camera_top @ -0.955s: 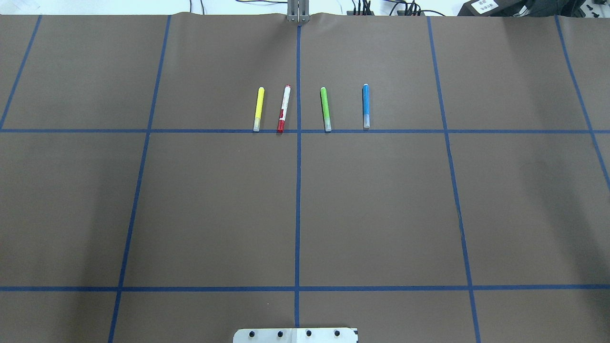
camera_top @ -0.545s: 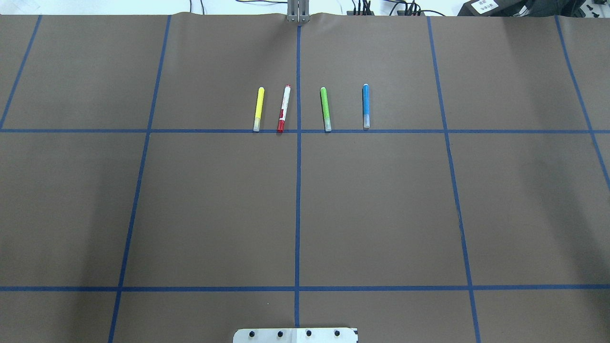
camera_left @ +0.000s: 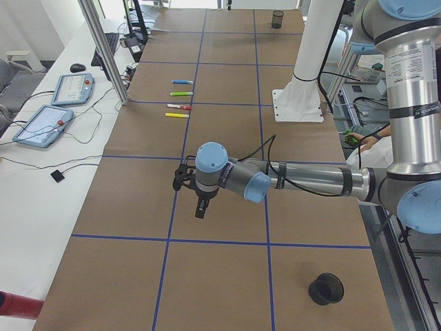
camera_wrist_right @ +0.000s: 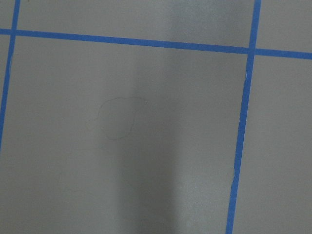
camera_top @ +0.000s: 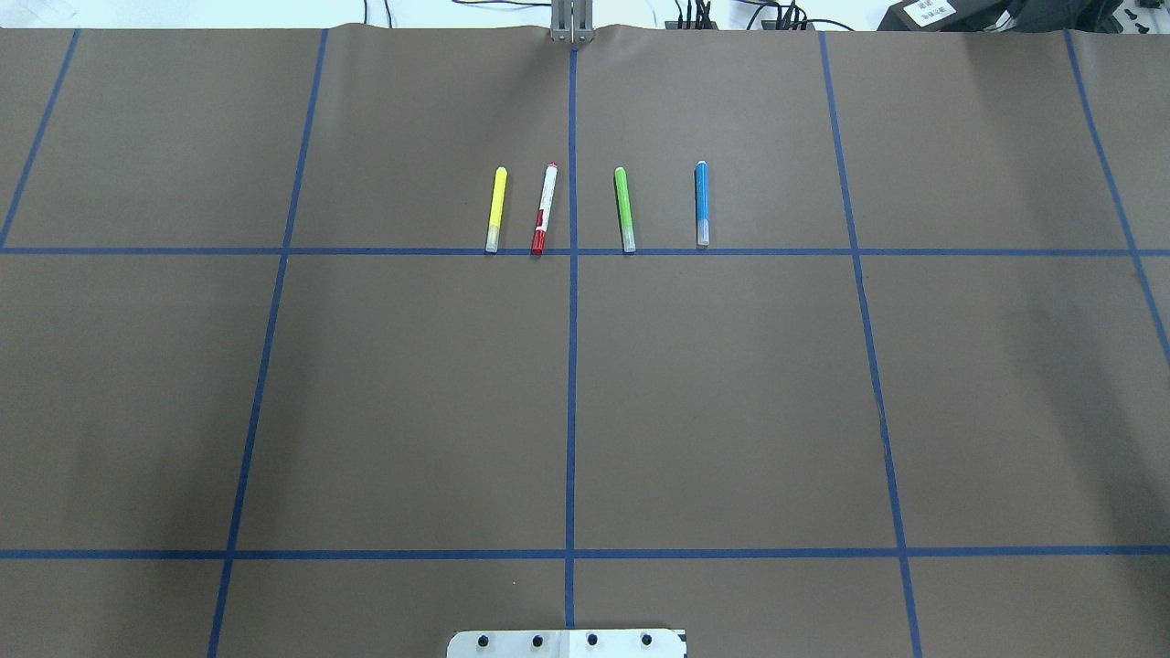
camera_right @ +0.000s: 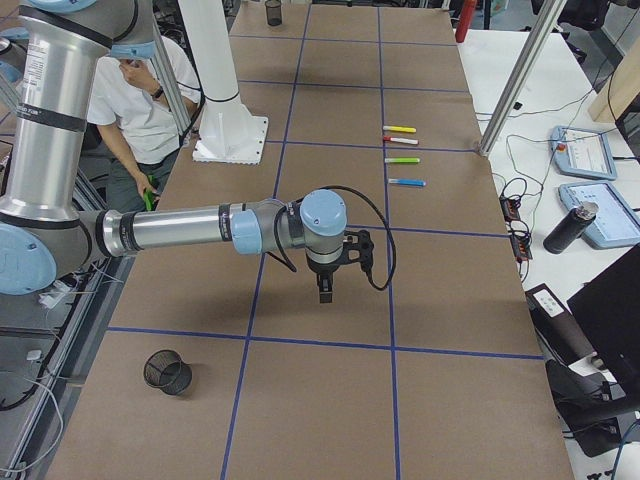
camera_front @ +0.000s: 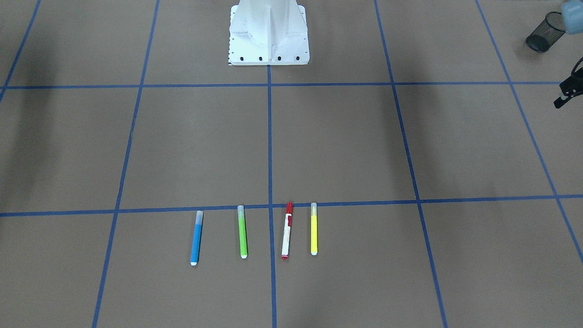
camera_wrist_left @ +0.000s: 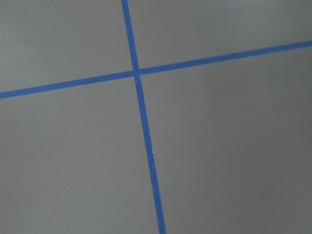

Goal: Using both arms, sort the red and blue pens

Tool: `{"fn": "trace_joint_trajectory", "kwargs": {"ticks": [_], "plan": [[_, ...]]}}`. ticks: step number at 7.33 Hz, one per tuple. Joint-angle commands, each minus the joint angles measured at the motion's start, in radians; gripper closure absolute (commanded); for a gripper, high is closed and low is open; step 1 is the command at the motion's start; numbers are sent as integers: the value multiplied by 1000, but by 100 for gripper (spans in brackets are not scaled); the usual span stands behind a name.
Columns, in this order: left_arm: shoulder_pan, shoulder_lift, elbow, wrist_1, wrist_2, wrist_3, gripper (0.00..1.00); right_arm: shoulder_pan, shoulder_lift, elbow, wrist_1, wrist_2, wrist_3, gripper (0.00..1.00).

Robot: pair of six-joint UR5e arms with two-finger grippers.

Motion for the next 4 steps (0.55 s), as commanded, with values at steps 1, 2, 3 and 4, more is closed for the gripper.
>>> {"fn": "trace_joint_trajectory", "kwargs": {"ticks": [1, 2, 3, 4], "plan": [[133, -90, -39, 0, 23, -144, 1, -4, -3, -3, 40, 2, 0, 0], [211, -159, -45, 2, 42, -244, 1, -9, -6, -4, 53, 2, 0, 0], [271, -223, -40, 2, 66, -333, 0, -15, -6, -4, 53, -3, 0, 0], [363, -298, -36, 13, 142, -384, 0, -21, -5, -4, 53, -4, 0, 0]]}}
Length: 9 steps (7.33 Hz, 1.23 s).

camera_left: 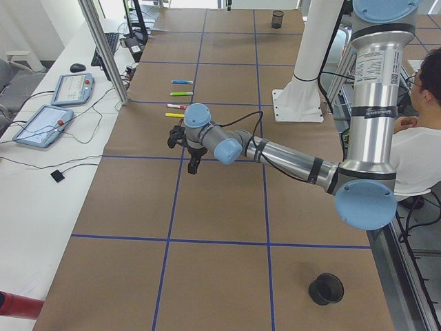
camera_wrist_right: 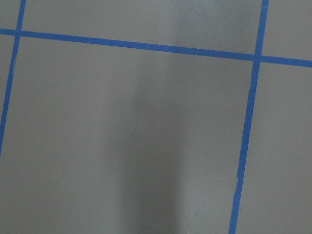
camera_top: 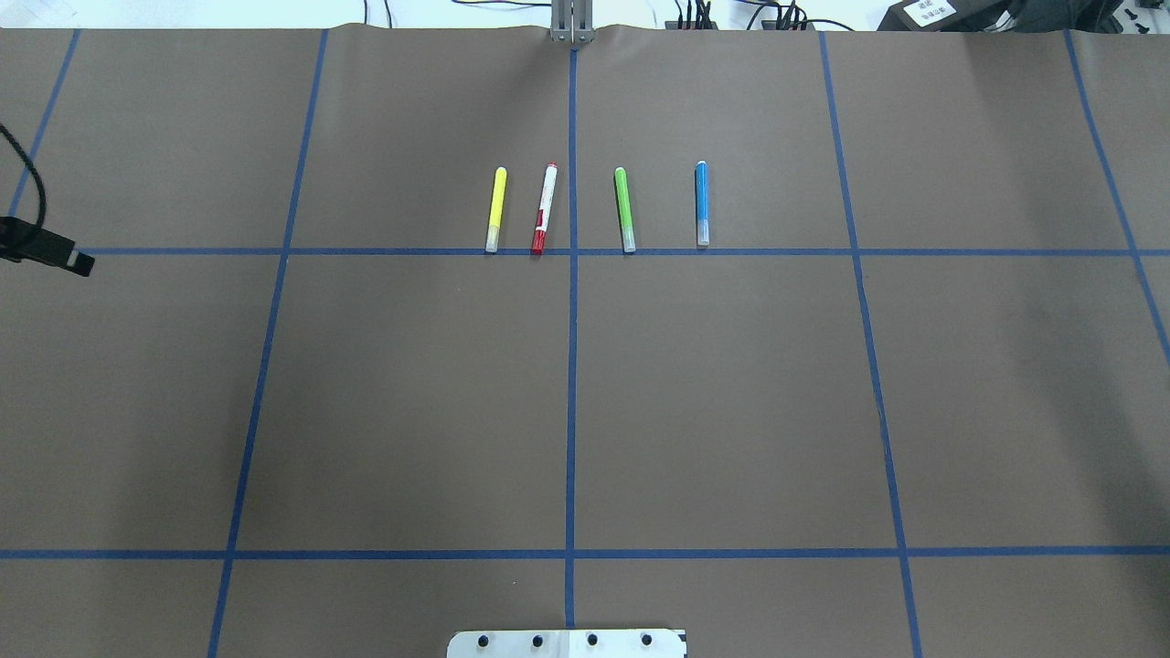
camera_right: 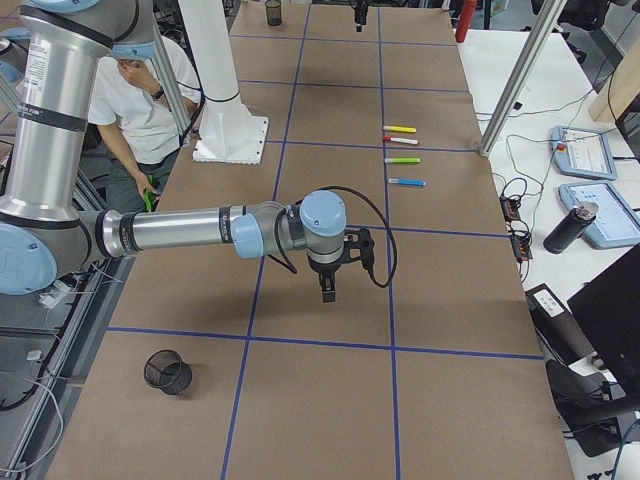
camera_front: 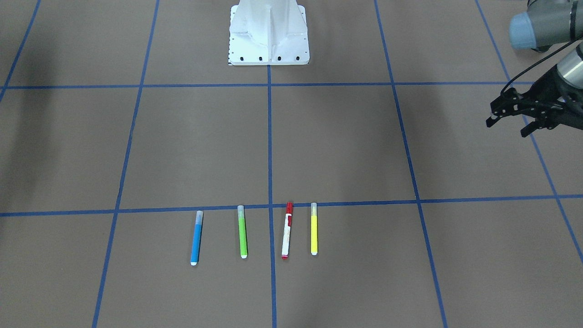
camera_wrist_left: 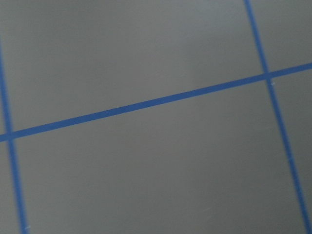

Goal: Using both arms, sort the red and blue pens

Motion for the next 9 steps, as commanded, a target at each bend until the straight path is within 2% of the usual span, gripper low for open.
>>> {"fn": "trace_joint_trajectory", "kwargs": {"ticks": [1, 2, 3, 4, 5, 6, 7, 8, 9], "plan": [[200, -192, 15, 68, 124, -151, 1, -10, 1, 1, 3, -1, 0, 0], [233, -345, 62, 200, 131, -182, 1, -18, 1, 1, 3, -3, -2, 0], [266, -445, 104, 279, 151, -182, 1, -16, 2, 1, 4, -1, -2, 0], [323, -515, 160, 280, 260, -182, 1, -18, 2, 1, 4, -1, -2, 0], [371, -613, 272, 272, 316, -183, 1, -19, 4, 1, 4, -1, -2, 0], [379, -746, 429, 245, 320, -186, 1, -24, 7, 1, 4, -1, -2, 0], [382, -844, 598, 125, 336, -215, 2, -30, 8, 1, 12, -1, 0, 0], [415, -974, 824, 26, 417, -228, 6, -33, 8, 1, 12, -1, 0, 0], [417, -1096, 977, 28, 444, -223, 9, -36, 8, 1, 12, -1, 0, 0]]}}
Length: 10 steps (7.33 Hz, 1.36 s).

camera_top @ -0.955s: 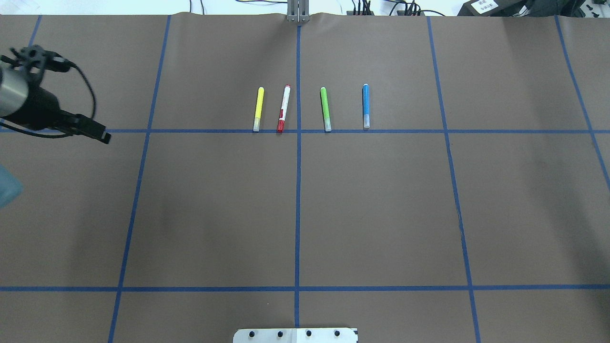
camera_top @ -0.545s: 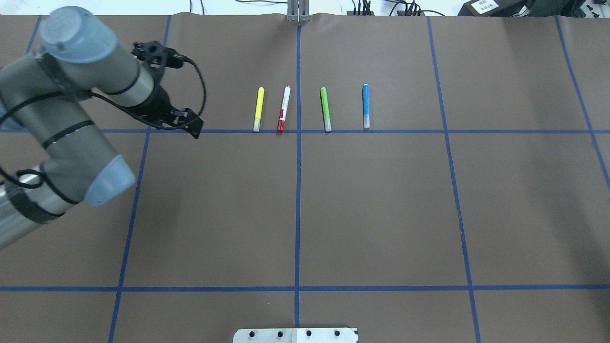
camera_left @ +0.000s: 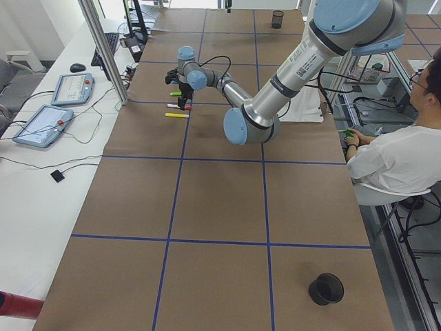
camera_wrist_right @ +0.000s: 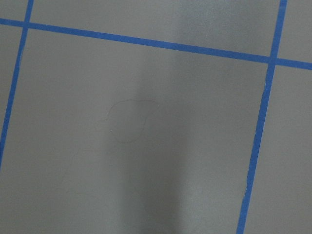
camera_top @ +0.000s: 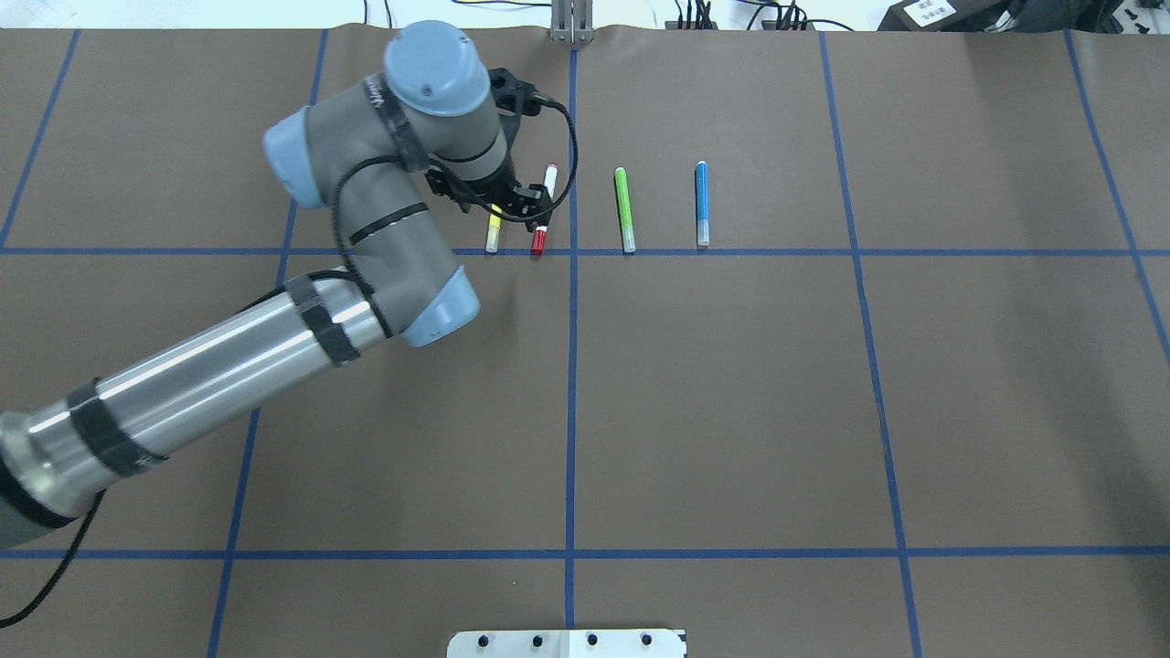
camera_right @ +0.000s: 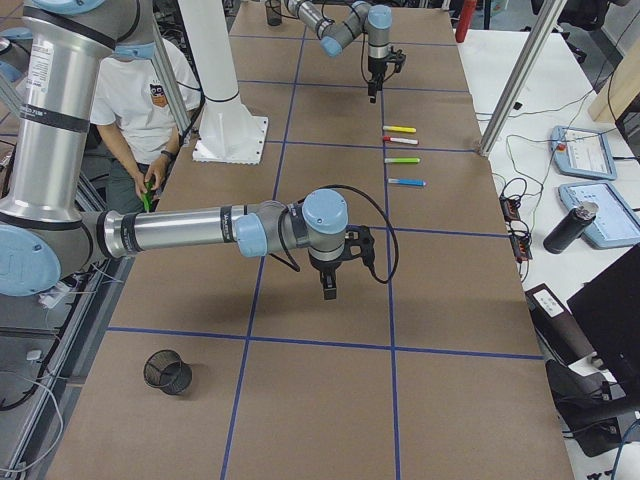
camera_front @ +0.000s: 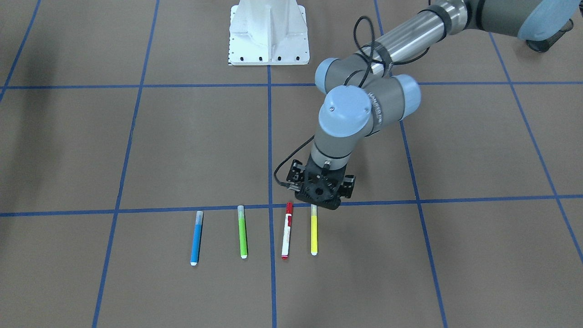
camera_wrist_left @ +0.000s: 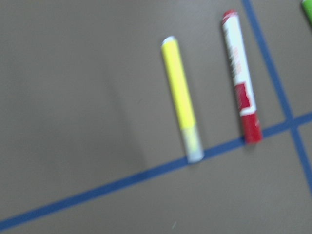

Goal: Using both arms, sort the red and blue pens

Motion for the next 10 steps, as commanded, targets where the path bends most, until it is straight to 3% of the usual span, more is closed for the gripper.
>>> {"fn": "trace_joint_trajectory", "kwargs": {"ticks": [1, 3, 7, 10], "plan": [[15, -185, 278, -48, 54, 3, 14, -4, 0, 0, 4, -2, 0, 0], [15, -277, 437, -54, 123, 47, 21, -7, 0, 0, 6, 0, 2, 0], [12, -282, 482, -85, 116, 3, 25, -12, 0, 0, 7, 2, 3, 0], [12, -282, 548, -224, 96, -57, 28, -14, 0, 0, 7, 2, 8, 0]]}}
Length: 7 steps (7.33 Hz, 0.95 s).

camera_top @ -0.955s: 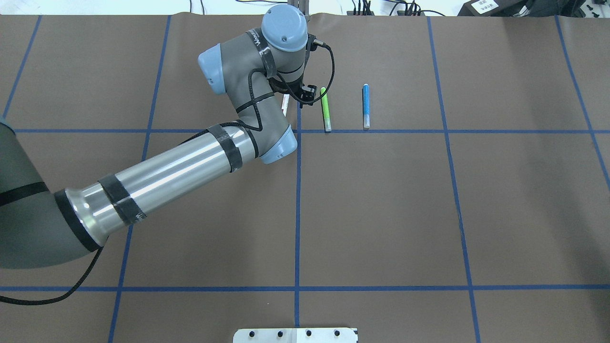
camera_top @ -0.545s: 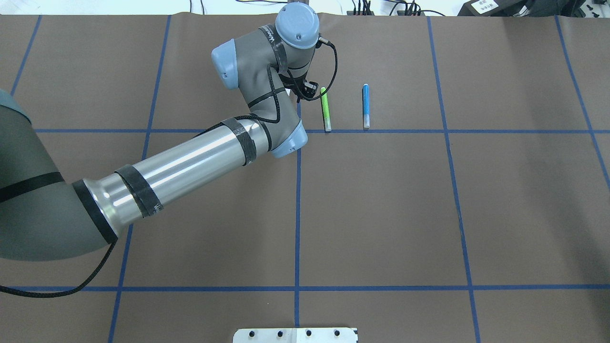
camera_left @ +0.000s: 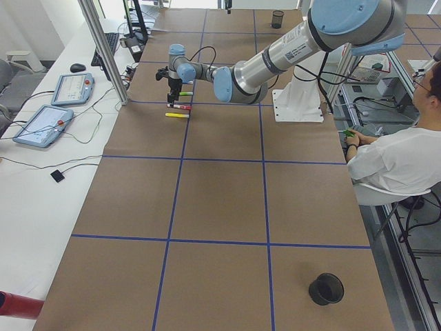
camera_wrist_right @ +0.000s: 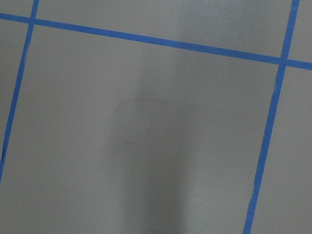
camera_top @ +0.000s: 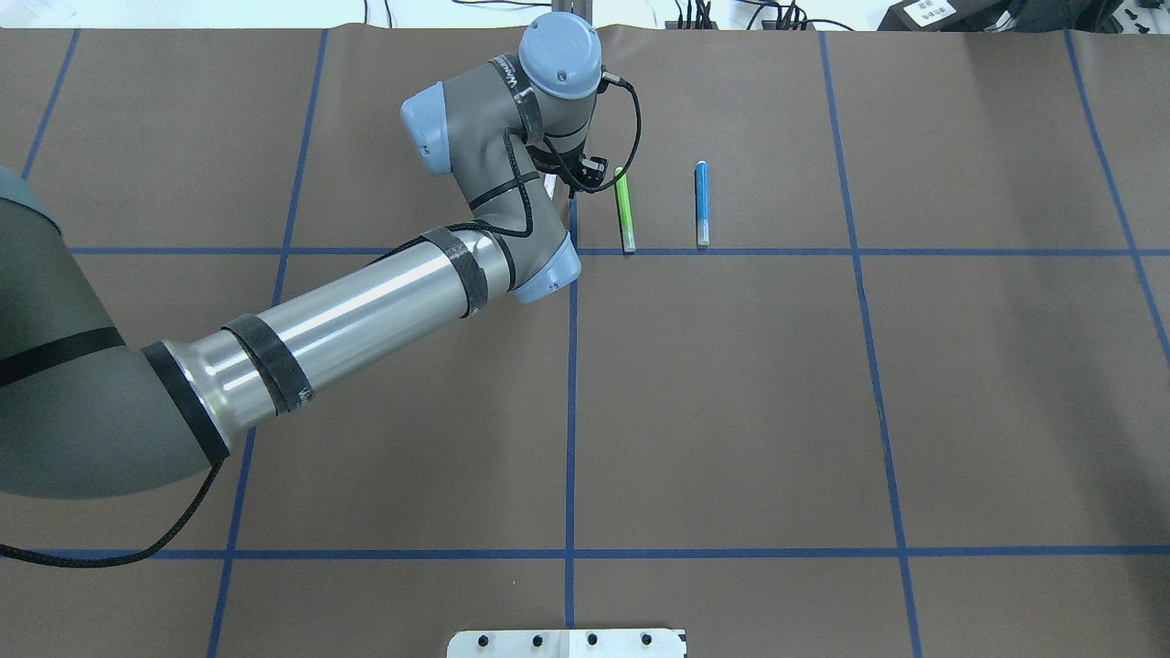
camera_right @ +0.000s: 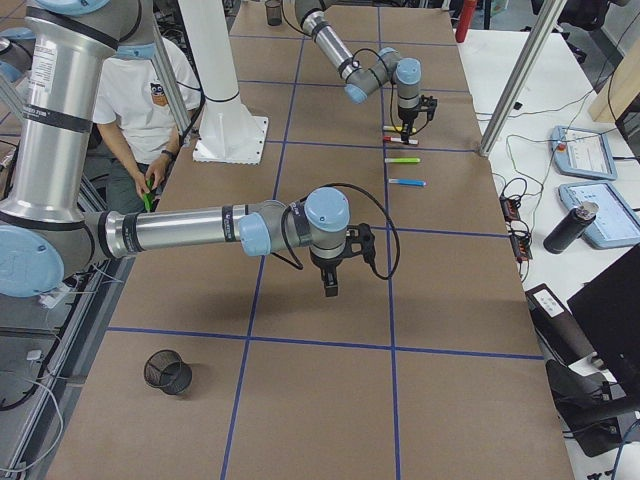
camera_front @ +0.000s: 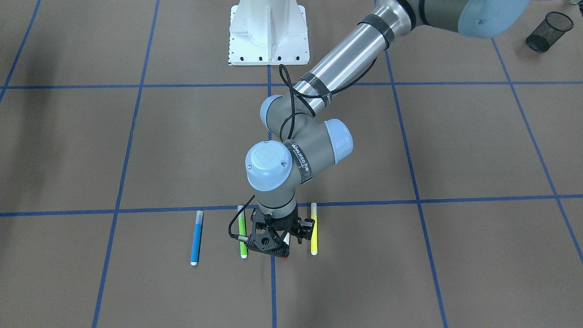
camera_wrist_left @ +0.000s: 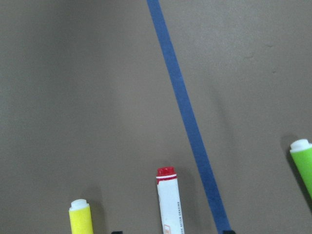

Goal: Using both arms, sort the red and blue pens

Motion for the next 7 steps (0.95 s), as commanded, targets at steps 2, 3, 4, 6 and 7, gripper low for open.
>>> {"fn": "trace_joint_trajectory", "kwargs": {"ticks": [2, 3, 4, 6, 7], "plan": [[-2, 0, 47, -98, -1, -34, 31, -1, 0, 3, 0, 0, 1, 0], [-3, 0, 47, -106, -3, -35, 41, -1, 0, 5, 0, 0, 1, 0], [-3, 0, 49, -106, -1, -34, 57, -1, 0, 5, 0, 0, 1, 0], [-3, 1, 55, -107, 1, -34, 58, -1, 0, 5, 0, 0, 1, 0], [-3, 1, 60, -107, 1, -34, 58, -1, 0, 5, 0, 2, 2, 0]]}}
